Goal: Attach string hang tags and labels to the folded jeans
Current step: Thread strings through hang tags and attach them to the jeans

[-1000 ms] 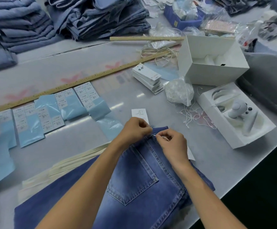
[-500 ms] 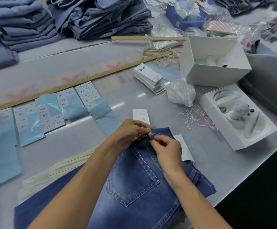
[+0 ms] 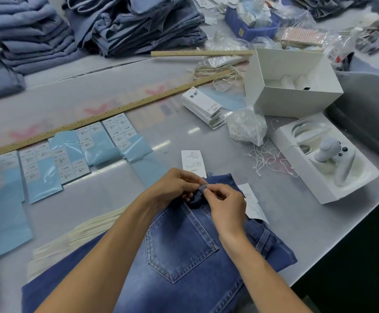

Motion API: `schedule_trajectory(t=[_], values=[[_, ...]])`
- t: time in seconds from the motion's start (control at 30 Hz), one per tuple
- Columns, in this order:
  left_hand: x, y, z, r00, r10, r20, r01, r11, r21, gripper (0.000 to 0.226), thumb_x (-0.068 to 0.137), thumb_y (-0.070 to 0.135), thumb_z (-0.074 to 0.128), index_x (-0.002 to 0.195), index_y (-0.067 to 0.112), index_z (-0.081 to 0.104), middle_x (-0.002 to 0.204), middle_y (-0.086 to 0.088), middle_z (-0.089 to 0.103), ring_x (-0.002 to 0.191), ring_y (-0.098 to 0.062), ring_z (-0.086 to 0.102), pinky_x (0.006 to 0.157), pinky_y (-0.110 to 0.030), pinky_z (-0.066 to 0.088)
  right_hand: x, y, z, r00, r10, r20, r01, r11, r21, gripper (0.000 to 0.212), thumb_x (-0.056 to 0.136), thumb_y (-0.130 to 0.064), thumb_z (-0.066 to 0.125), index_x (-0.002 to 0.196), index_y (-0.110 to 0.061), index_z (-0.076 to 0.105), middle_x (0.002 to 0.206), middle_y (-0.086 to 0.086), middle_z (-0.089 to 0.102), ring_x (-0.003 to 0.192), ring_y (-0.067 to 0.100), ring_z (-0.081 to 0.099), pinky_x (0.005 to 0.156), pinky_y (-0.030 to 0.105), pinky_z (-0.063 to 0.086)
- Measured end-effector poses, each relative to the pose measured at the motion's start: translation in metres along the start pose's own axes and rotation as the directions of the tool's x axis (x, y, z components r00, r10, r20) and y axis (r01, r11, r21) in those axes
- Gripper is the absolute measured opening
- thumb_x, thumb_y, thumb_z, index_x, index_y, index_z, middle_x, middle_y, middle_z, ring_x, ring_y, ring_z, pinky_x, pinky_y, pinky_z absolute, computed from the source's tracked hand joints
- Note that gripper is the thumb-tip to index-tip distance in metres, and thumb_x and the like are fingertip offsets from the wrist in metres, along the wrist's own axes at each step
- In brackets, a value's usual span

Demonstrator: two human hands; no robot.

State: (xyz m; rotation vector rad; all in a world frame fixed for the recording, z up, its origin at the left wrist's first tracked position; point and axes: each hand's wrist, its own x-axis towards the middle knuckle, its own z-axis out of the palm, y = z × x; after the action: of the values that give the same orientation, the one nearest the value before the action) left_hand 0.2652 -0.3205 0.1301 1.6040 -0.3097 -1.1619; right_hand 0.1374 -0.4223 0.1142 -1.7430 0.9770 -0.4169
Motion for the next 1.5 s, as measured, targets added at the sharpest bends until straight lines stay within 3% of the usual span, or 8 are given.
schedule_trajectory(t=[0.57, 0.63, 0.77, 0.93, 1.1, 1.2, 1.37, 1.5], values=[[-0.003, -0.005, 0.012, 0.99, 0.061, -0.125, -0.048, 0.994, 0.098, 0.011, 0.094, 0.003, 0.069, 0.083, 0.005, 0.069, 0.071, -0.008, 0.065, 0.056, -0.01, 0.06, 0.056, -0.019, 0.05, -0.003, -0.01, 0.001, 0.999, 0.028, -0.04, -0.03, 0.999, -0.045, 0.007, 0.087, -0.016, 0.076, 0.086, -0.021, 0.08, 0.09, -0.008, 0.073, 0.084, 0.006, 0.067, 0.078, 0.035, 0.056], [-0.006, -0.005, 0.014, 0.981, 0.066, -0.18, -0.066, 0.998, 0.006, 0.011, 0.095, 0.004, 0.066, 0.084, 0.004, 0.067, 0.073, -0.01, 0.065, 0.055, -0.011, 0.06, 0.053, -0.02, 0.05, -0.005, -0.016, -0.004, 0.999, -0.035, 0.01, 0.036, 0.988, -0.147, 0.013, 0.09, -0.014, 0.072, 0.096, -0.021, 0.08, 0.098, -0.008, 0.072, 0.091, 0.009, 0.066, 0.082, 0.031, 0.055], [-0.018, -0.003, 0.009, 0.883, 0.187, -0.43, -0.284, 0.943, -0.173, 0.007, 0.094, 0.004, 0.065, 0.087, 0.004, 0.065, 0.082, -0.013, 0.074, 0.063, -0.02, 0.065, 0.051, -0.025, 0.053, -0.011, -0.019, -0.027, 0.909, -0.415, -0.05, 0.364, 0.845, -0.392, 0.036, 0.088, -0.007, 0.071, 0.12, -0.023, 0.07, 0.122, -0.007, 0.056, 0.113, 0.013, 0.055, 0.09, 0.021, 0.048], [-0.04, 0.0, 0.001, 0.693, 0.444, -0.568, -0.539, 0.843, 0.001, 0.009, 0.096, 0.009, 0.066, 0.092, 0.016, 0.07, 0.096, -0.003, 0.077, 0.079, -0.021, 0.071, 0.061, -0.028, 0.059, 0.002, -0.012, -0.057, 0.925, -0.335, 0.182, 0.377, 0.737, -0.561, 0.053, 0.089, -0.028, 0.075, 0.139, -0.023, 0.056, 0.145, -0.003, 0.053, 0.131, 0.02, 0.045, 0.114, 0.045, 0.038], [-0.043, 0.002, 0.003, 0.747, 0.257, -0.613, -0.517, 0.804, -0.293, 0.009, 0.098, 0.008, 0.062, 0.091, 0.011, 0.067, 0.098, -0.015, 0.078, 0.074, -0.023, 0.069, 0.057, -0.026, 0.055, 0.01, -0.02, -0.069, 0.864, -0.207, 0.458, 0.484, 0.593, -0.644, 0.087, 0.079, -0.057, 0.074, 0.152, -0.036, 0.032, 0.15, -0.015, 0.036, 0.131, 0.014, 0.038, 0.114, 0.042, 0.035], [-0.042, 0.005, 0.001, 0.775, 0.175, -0.607, -0.512, 0.737, -0.441, 0.011, 0.096, 0.009, 0.064, 0.089, 0.013, 0.071, 0.095, -0.017, 0.077, 0.068, -0.017, 0.065, 0.054, -0.023, 0.05, 0.011, -0.024, -0.078, 0.813, -0.248, 0.526, 0.57, 0.525, -0.632, 0.067, 0.087, -0.049, 0.072, 0.147, -0.037, 0.045, 0.15, -0.012, 0.035, 0.13, 0.018, 0.04, 0.11, 0.035, 0.034], [-0.037, 0.013, 0.004, 0.791, 0.207, -0.576, -0.521, 0.722, -0.456, 0.017, 0.092, 0.009, 0.068, 0.081, 0.019, 0.076, 0.082, -0.009, 0.072, 0.067, -0.013, 0.056, 0.052, -0.022, 0.043, 0.021, -0.051, -0.093, 0.805, -0.183, 0.564, 0.53, 0.649, -0.546, 0.029, 0.096, -0.05, 0.053, 0.1, -0.034, 0.078, 0.124, -0.021, 0.056, 0.117, 0.004, 0.046, 0.097, 0.021, 0.034], [-0.029, 0.023, 0.007, 0.815, 0.183, -0.55, -0.505, 0.691, -0.517, 0.019, 0.092, 0.007, 0.066, 0.079, 0.018, 0.074, 0.078, -0.006, 0.069, 0.065, -0.012, 0.053, 0.051, -0.022, 0.04, 0.042, -0.079, -0.098, 0.815, 0.049, 0.578, 0.142, 0.949, -0.28, 0.02, 0.098, -0.025, 0.063, 0.087, -0.022, 0.078, 0.081, -0.002, 0.075, 0.077, 0.008, 0.069, 0.073, 0.015, 0.052]])
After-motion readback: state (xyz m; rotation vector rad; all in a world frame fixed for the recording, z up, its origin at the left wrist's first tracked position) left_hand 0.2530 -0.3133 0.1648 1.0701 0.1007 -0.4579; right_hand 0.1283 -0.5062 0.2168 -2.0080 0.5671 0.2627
